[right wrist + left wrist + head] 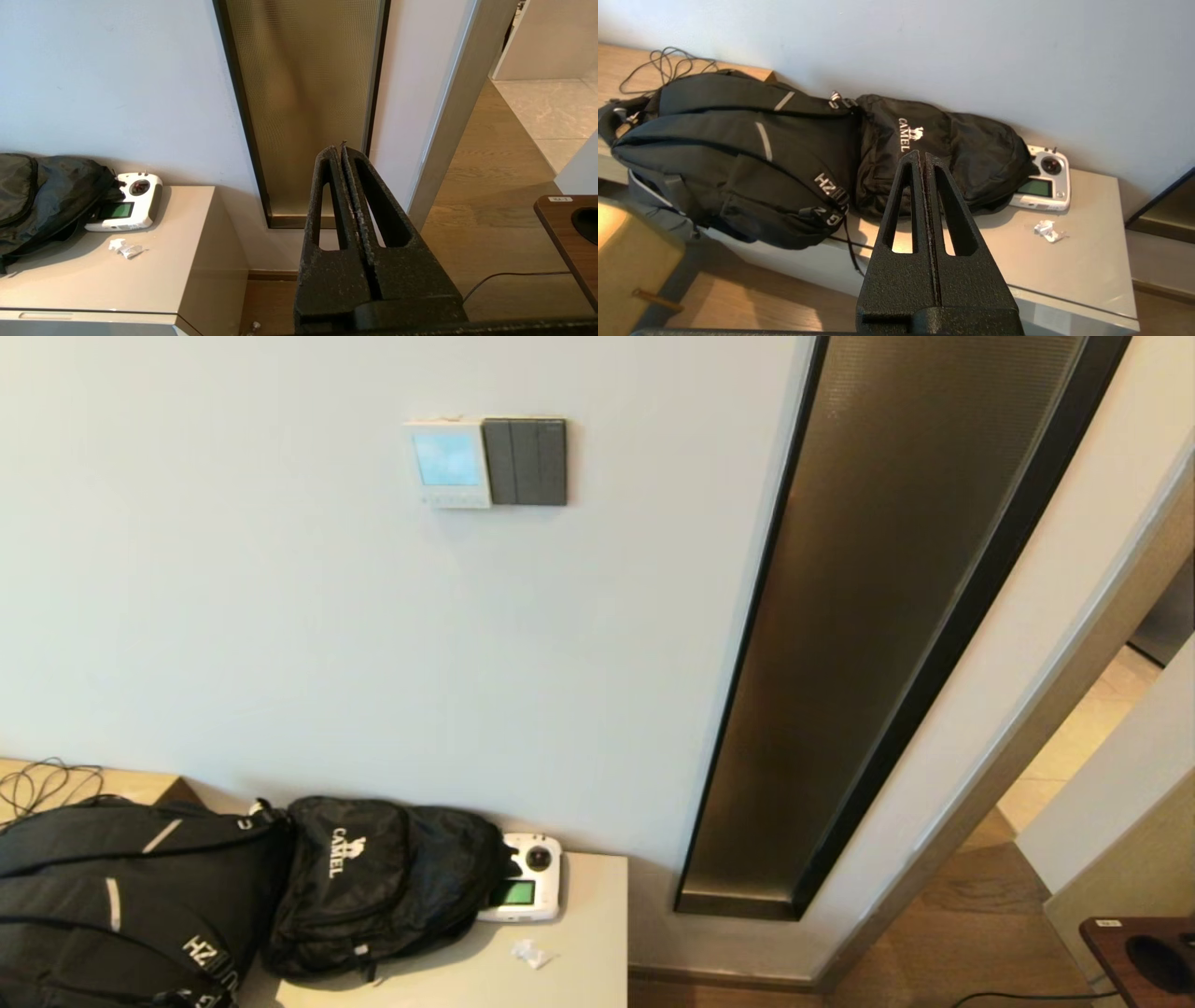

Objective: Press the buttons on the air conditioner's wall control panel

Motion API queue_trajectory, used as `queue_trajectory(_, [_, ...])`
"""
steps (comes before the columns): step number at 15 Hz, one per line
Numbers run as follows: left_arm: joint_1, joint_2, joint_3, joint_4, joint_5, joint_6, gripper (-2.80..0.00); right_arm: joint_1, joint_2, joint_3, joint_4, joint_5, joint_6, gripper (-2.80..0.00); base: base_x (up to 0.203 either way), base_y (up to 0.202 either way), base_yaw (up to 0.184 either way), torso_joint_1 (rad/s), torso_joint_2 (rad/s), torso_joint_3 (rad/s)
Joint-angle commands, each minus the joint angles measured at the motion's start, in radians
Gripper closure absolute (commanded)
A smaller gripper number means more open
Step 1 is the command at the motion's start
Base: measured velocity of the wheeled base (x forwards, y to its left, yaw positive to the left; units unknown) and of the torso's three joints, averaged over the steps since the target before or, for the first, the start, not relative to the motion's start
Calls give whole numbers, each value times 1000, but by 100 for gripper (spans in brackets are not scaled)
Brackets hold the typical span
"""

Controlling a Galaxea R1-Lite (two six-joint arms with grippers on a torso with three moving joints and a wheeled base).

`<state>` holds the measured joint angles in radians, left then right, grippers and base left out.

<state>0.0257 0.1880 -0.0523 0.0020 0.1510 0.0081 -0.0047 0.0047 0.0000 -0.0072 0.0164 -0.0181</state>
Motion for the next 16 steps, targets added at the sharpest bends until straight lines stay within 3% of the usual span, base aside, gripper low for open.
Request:
queue_trajectory(1, [-4,-36,5,5,-10,0,0,0,1,0,0,0,0,0,0,0,0,0,0,0])
queue_trajectory(4, [-10,-173,3,83,-109,4,0,0,1,0,0,0,0,0,0,0,0,0,0,0])
queue_trajectory(6, [-13,-188,5,115,-140,5,0,0,1,0,0,1,0,0,0,0,0,0,0,0])
queue_trajectory(16, [-18,-188,5,110,-145,-20,0,0,1,1,0,1,0,0,0,0,0,0,0,0])
